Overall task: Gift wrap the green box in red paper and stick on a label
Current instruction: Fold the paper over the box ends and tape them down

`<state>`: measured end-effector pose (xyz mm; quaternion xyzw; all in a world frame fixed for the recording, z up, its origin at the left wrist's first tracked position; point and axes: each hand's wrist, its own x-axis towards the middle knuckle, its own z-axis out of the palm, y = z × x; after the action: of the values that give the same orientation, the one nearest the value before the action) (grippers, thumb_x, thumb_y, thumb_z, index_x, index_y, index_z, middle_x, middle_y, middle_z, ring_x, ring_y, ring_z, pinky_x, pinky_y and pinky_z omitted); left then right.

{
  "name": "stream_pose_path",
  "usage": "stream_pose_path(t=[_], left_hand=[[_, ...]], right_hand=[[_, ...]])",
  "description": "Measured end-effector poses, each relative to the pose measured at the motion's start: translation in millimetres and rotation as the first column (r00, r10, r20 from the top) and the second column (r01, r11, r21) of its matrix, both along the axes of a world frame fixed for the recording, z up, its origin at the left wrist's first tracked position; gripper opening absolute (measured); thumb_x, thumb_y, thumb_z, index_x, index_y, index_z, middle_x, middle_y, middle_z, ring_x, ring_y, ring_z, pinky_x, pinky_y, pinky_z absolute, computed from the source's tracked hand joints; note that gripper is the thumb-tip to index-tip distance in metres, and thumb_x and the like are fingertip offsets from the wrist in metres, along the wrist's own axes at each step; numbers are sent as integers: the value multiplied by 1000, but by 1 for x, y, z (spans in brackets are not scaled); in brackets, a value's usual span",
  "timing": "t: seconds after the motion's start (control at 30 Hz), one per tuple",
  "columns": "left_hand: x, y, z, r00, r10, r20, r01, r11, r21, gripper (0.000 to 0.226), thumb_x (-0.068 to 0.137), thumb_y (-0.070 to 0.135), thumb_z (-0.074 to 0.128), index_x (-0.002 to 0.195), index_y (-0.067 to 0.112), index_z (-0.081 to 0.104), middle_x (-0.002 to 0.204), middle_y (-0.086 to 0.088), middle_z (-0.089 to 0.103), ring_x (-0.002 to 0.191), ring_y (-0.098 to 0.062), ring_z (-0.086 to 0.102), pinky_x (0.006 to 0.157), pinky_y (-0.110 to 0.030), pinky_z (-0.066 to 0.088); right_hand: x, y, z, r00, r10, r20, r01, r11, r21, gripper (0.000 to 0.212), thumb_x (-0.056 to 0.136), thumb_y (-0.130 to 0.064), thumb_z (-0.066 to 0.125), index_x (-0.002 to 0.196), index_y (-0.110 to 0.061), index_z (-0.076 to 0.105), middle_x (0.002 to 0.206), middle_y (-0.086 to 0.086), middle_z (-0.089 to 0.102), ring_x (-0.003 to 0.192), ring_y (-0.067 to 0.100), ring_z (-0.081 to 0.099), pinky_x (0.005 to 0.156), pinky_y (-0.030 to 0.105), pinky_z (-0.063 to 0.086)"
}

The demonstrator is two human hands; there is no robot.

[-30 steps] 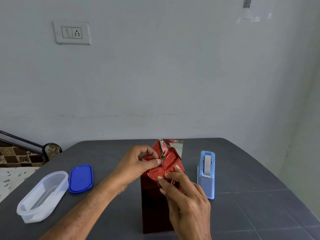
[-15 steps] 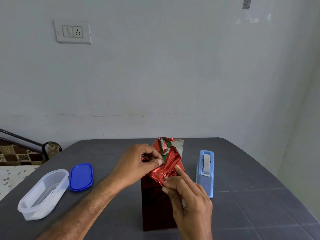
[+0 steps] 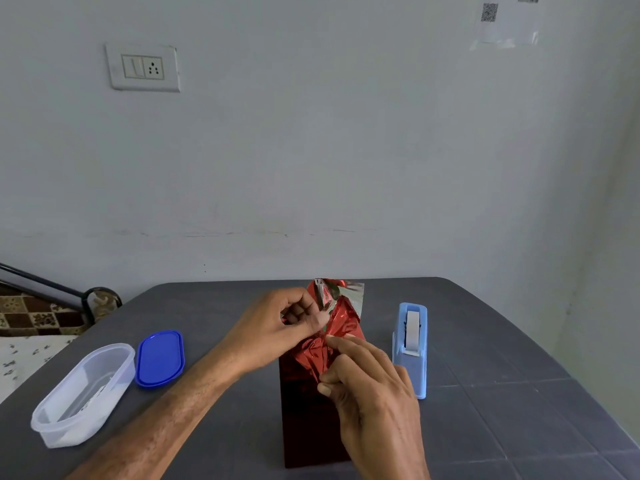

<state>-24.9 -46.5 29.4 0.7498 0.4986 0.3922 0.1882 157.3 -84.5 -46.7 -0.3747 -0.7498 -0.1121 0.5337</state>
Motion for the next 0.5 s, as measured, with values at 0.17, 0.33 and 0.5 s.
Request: stream_pose_path(t=[0.17,0.33,0.5], left_hand=[[11,16,5,985,103,-141,-106,994,-17,56,80,78,64,73,23,70,65,3,67,57,-3,54,60,-29,45],[17,30,4,990,135,-33,-137,988,-77,32,86,46,78,70,19,72,63,6,67,57,-4,54,63,-31,48],[16,29,-5,988,78,131,-66,993,-97,30,86,38,81,71,13,72,61,3,57,58,-7,47,63,-28,41]], right_hand=[[-4,-5,3,999,-18,31,18,1000,6,15,90,-44,61,78,-36,62,122,-21,68,119,7,64,72,33,54],[-3,-6,-2,999,-48,10,49,997,-58,18,78,-33,81,78,-37,63,121,-17,64,86,-3,53,66,28,50],[-2,-6,-4,999,-49,-11,49,997,-57,23,71,-28,85,77,-38,66,120,-18,64,89,-6,39,66,23,45]])
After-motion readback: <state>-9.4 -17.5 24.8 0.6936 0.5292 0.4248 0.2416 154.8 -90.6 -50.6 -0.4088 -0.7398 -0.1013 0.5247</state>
